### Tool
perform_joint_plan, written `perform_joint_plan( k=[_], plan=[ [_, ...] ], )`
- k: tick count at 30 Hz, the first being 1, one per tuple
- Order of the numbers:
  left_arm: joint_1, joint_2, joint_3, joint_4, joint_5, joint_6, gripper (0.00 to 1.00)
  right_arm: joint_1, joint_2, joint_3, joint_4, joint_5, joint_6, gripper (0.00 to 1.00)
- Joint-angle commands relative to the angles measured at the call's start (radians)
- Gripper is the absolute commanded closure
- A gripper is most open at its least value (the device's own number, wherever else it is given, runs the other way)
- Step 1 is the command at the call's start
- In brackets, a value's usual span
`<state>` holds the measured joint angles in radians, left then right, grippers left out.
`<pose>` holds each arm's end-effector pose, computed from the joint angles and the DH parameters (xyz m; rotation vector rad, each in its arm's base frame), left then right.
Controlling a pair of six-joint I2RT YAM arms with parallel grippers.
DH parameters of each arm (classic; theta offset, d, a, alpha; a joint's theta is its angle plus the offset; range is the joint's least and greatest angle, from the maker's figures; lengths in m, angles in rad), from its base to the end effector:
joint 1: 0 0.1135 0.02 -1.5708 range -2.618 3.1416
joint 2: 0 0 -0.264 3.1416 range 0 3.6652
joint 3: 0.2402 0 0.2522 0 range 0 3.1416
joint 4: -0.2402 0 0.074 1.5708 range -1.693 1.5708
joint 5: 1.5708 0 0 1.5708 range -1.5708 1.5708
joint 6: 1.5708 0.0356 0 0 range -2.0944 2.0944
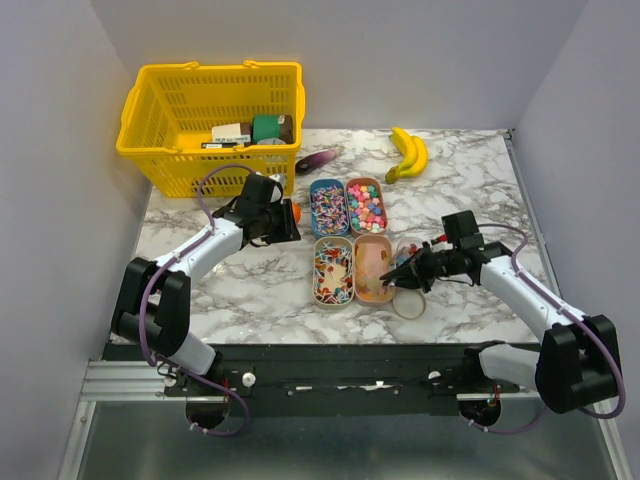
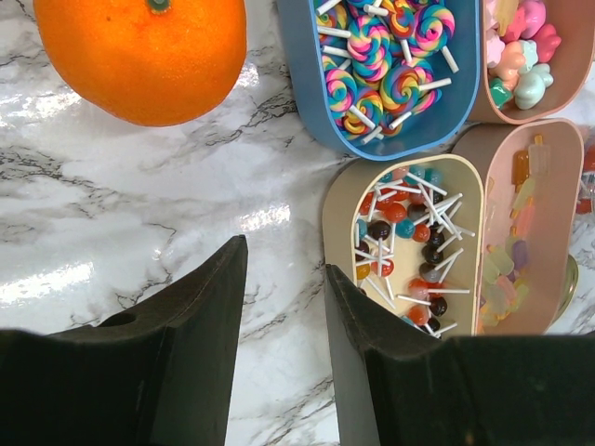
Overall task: Pack the candies
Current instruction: Place the fake candies in the packing bottle.
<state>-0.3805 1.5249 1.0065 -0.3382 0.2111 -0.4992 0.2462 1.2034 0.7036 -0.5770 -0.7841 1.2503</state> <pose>0.2959 -0.1264 0.2257 -0.0498 2.5091 -0.6388 0.2033 0.0770 0.2078 -1.0409 -2.4744 -1.2671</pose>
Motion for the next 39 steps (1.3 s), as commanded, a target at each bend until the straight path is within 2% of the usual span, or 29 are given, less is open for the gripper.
perform_joint_plan(
  k=[1, 13, 17, 19, 21, 27, 33, 39],
  plan=[
    [0.005, 0.001, 0.011, 0.001, 0.007, -0.001, 0.52, -0.01, -0.034, -0.036, 0.08, -0.063, 0.075, 1.0],
    [0.006, -0.012, 0.009, 0.001, 0.008, -0.004, 0.52, -0.012, -0.038, -0.001, 0.115, -0.075, 0.086, 1.0],
    [0.006, -0.016, 0.033, -0.002, 0.031, -0.006, 0.51, -0.008, -0.001, 0.08, 0.077, -0.066, -0.058, 1.0],
    [0.006, -0.019, 0.049, 0.001, 0.062, -0.009, 0.49, -0.004, 0.027, 0.15, -0.036, -0.009, -0.144, 1.0],
    [0.006, -0.019, 0.078, 0.004, 0.085, -0.004, 0.45, 0.02, 0.08, 0.275, -0.165, 0.067, -0.273, 1.0],
    [0.006, -0.028, 0.11, 0.064, 0.203, -0.002, 0.27, 0.167, 0.231, 0.526, -0.348, 0.239, -0.531, 1.0],
    [0.006, -0.023, 0.144, 0.107, 0.286, 0.011, 0.16, 0.324, 0.353, 0.666, -0.431, 0.36, -0.716, 0.99],
    [0.006, -0.022, 0.208, 0.071, 0.252, 0.051, 0.12, 0.381, 0.426, 0.708, -0.42, 0.394, -0.828, 1.0]
  ],
)
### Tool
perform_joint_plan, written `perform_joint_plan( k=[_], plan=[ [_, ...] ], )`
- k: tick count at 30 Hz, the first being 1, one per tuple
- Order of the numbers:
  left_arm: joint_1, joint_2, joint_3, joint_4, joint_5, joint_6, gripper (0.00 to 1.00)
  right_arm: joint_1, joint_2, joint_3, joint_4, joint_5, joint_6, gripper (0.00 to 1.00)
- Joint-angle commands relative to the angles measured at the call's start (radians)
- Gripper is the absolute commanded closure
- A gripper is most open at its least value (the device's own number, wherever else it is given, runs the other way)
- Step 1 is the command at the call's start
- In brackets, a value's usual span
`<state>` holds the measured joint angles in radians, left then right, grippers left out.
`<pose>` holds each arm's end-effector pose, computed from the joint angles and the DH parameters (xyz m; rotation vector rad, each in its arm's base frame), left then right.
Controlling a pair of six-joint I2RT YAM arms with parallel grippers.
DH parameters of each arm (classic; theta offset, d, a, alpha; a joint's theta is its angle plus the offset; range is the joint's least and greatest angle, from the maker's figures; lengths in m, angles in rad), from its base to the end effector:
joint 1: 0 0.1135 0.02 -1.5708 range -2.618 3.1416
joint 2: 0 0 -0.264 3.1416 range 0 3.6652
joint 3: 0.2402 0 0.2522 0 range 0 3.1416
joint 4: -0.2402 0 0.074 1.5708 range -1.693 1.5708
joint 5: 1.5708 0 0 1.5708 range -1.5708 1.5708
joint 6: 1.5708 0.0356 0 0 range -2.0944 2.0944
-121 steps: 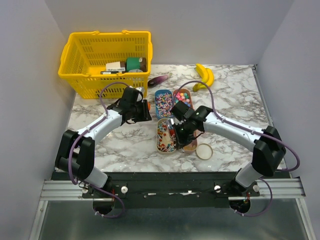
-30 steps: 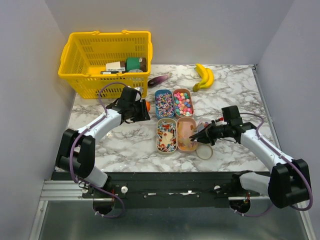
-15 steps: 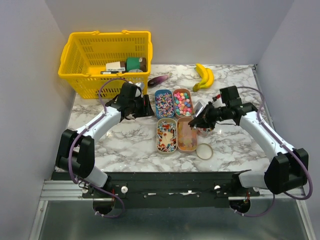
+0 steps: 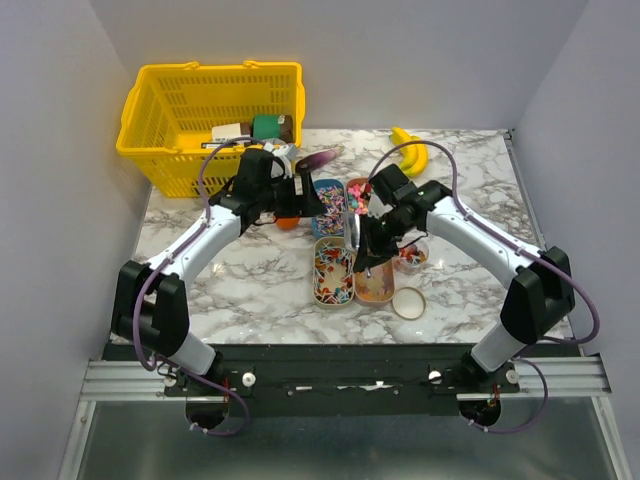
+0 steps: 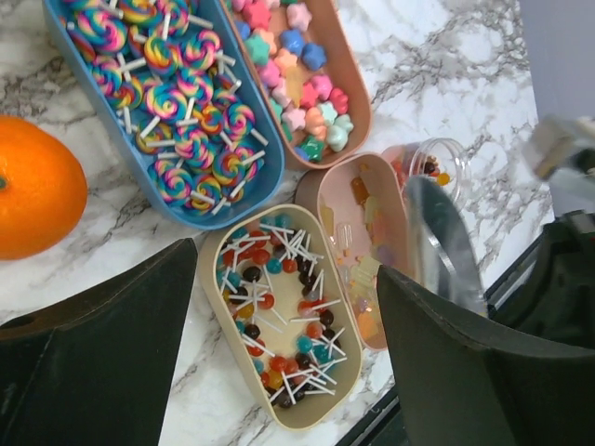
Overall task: Pack the candies
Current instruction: Place the fake candies in the packing bottle, then adjust the spatula.
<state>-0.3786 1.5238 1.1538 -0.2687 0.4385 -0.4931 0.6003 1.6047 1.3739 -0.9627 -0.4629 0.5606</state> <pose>0.3131 -0.1408 0.2812 0.1256 2.3078 -0.9517 0.2552 0.1940 0.2813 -0.1912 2.9460 0.8900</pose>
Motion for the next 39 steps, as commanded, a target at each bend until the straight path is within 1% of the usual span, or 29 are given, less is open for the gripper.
perform_joint_plan(
  k=[1, 3, 4, 8, 16, 20, 22, 27, 33, 37, 39],
  plan=[
    [0.004, -0.014, 0.061, 0.009, 0.026, 0.045, 0.12, 0.033, 0.032, 0.037, -0.027, 0.073, -0.155, 1.0],
    [0.004, 0.002, 0.061, 0.013, 0.035, 0.016, 0.12, 0.047, 0.066, 0.074, -0.063, 0.113, -0.183, 1.0],
    [0.004, 0.009, 0.063, 0.016, 0.064, 0.004, 0.13, 0.055, 0.076, 0.091, -0.08, 0.122, -0.194, 1.0],
    [-0.005, 0.004, 0.006, 0.113, 0.098, -0.047, 0.15, 0.078, 0.07, 0.096, -0.067, 0.124, -0.226, 1.0],
    [-0.036, 0.062, 0.021, 0.048, 0.129, 0.031, 0.23, 0.087, 0.051, 0.116, -0.045, 0.078, -0.257, 1.0],
    [-0.048, 0.075, 0.009, 0.033, 0.115, 0.057, 0.27, 0.089, 0.028, 0.126, -0.034, 0.056, -0.255, 1.0],
    [-0.051, 0.079, 0.001, 0.026, 0.102, 0.062, 0.3, 0.087, 0.021, 0.137, -0.034, 0.053, -0.251, 1.0],
    [-0.063, 0.105, -0.005, -0.024, 0.059, 0.083, 0.33, 0.087, 0.003, 0.181, -0.041, 0.081, -0.249, 0.99],
    [-0.069, 0.141, 0.023, -0.064, 0.029, 0.087, 0.34, 0.087, 0.018, 0.231, -0.07, 0.122, -0.234, 0.99],
    [-0.069, 0.145, 0.049, -0.086, 0.005, 0.093, 0.34, 0.084, 0.057, 0.254, -0.093, 0.138, -0.219, 0.99],
    [-0.069, 0.144, 0.067, -0.096, -0.02, 0.09, 0.32, 0.076, 0.084, 0.26, -0.114, 0.153, -0.206, 0.99]
  ],
)
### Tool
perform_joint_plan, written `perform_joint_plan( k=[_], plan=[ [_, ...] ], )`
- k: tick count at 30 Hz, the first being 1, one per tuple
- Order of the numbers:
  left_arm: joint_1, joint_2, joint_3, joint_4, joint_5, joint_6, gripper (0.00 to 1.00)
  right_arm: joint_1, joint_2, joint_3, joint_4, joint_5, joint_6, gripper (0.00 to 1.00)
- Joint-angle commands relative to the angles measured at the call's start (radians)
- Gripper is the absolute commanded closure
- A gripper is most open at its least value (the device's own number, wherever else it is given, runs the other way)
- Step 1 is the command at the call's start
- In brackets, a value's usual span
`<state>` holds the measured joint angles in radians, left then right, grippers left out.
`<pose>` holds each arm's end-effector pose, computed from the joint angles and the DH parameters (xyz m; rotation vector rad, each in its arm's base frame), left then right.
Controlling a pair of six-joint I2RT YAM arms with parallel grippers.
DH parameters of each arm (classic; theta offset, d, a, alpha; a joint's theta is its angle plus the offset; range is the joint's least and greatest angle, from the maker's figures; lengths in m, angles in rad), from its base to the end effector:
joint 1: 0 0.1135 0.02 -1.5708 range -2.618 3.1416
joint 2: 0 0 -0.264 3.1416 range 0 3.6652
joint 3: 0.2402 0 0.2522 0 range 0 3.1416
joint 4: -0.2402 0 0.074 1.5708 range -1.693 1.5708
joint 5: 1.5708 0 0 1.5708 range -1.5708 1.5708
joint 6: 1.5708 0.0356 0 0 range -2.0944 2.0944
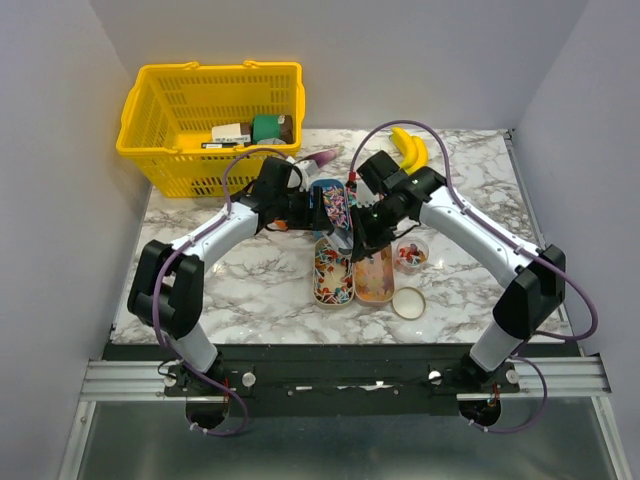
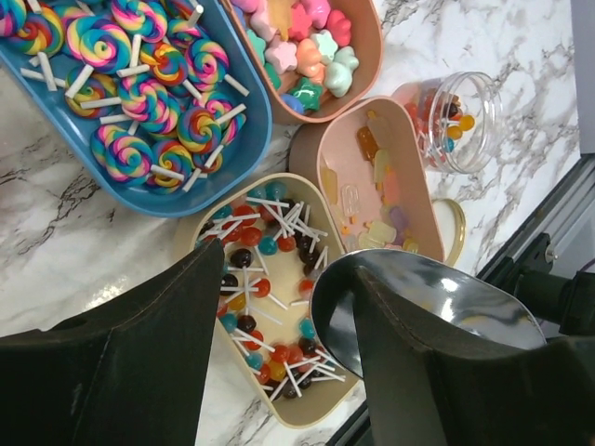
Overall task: Pack the candies
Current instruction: Adjust the spatula.
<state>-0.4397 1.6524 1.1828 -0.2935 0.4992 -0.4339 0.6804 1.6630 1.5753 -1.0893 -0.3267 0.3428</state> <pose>0.3214 -0.1700 0.2465 0.2715 2.4266 -0.9995 0.2531 0.2196 0.3152 -0.5765 2.8200 0.6944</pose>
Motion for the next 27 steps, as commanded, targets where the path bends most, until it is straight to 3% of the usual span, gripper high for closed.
perform_joint_plan(
  k=[1, 8, 13, 19, 27],
  plan=[
    [-0.008, 0.012, 0.047, -0.079, -0.093, 0.03, 0.29, -0.007, 0.033, 0.057, 0.009, 0.02, 0.015, 0.99],
    [0.03, -0.077, 0.07, -0.114, -0.278, 0.001, 0.01, -0.091, 0.116, 0.072, -0.053, 0.098, 0.027, 0.99],
    [0.11, -0.128, 0.058, -0.138, -0.28, -0.005, 0.01, -0.186, 0.219, 0.136, -0.092, 0.15, 0.016, 0.99],
    [0.127, -0.148, 0.018, -0.128, -0.284, -0.002, 0.01, -0.252, 0.362, 0.285, -0.185, 0.204, -0.059, 0.99],
    [0.141, -0.154, -0.011, -0.134, -0.303, 0.017, 0.01, -0.28, 0.414, 0.329, -0.201, 0.118, -0.097, 0.99]
  ],
)
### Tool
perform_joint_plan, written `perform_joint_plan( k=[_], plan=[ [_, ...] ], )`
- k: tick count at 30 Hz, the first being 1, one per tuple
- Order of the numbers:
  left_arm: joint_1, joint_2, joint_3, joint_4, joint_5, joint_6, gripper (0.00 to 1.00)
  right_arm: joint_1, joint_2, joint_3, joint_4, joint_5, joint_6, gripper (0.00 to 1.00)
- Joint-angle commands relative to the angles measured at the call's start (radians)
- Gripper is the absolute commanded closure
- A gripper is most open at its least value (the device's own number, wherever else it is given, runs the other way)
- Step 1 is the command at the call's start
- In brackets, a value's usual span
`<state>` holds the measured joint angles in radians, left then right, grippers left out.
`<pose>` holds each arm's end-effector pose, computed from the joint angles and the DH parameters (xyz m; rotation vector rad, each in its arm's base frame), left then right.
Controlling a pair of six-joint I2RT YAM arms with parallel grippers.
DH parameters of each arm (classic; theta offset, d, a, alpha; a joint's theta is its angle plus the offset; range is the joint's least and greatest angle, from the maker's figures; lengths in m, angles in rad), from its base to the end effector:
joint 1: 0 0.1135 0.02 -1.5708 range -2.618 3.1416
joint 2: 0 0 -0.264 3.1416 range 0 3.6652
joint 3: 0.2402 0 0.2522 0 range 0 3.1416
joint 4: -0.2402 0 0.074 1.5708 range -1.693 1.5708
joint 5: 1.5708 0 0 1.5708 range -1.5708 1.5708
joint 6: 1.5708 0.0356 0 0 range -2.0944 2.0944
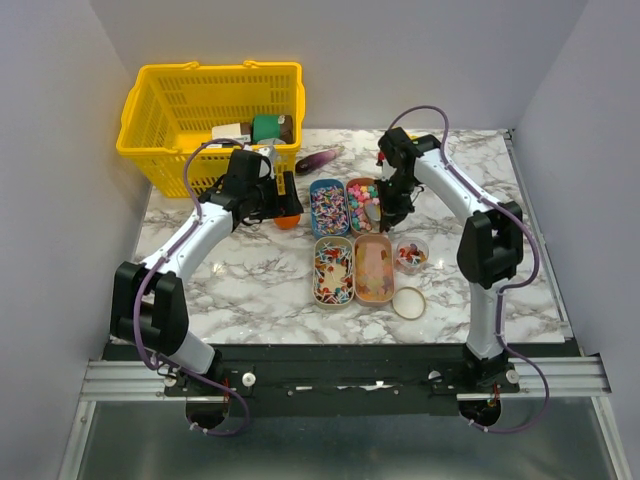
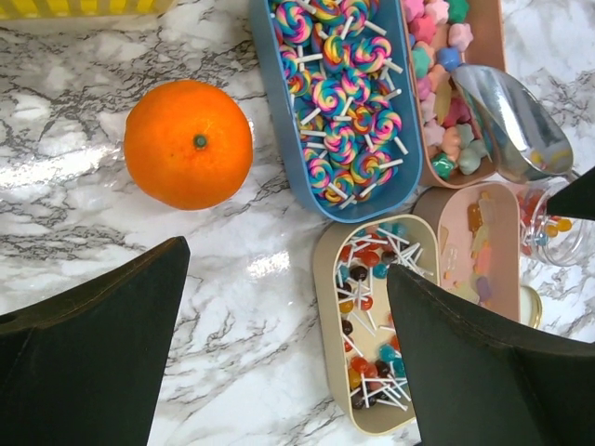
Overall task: Pack the candies
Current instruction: Adjust the spatula, then scoop the fake candies from the storage box.
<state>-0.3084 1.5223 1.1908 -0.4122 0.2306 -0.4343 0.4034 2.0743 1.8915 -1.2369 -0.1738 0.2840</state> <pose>0.3199 -0.1104 0.2806 -0.0289 2.3777 -0.6345 0.3798 0.1688 0.2514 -0.2014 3.0341 0.3270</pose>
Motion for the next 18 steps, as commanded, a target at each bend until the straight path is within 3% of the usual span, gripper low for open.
perform_joint_plan(
  k=[1, 9, 18],
  plan=[
    [0.009, -0.024, -0.022, -0.013, -0.034, 0.017, 0.01, -0.003, -0.005, 0.001, -0.053, -0.049, -0.042, 0.99],
    [0.011, 0.001, -0.025, -0.011, -0.027, 0.011, 0.01, -0.003, -0.059, -0.078, -0.05, -0.096, -0.055, 0.99],
    [0.015, -0.007, -0.028, -0.016, -0.042, 0.019, 0.01, -0.003, 0.053, 0.015, -0.042, -0.153, -0.074, 0.99]
  ],
)
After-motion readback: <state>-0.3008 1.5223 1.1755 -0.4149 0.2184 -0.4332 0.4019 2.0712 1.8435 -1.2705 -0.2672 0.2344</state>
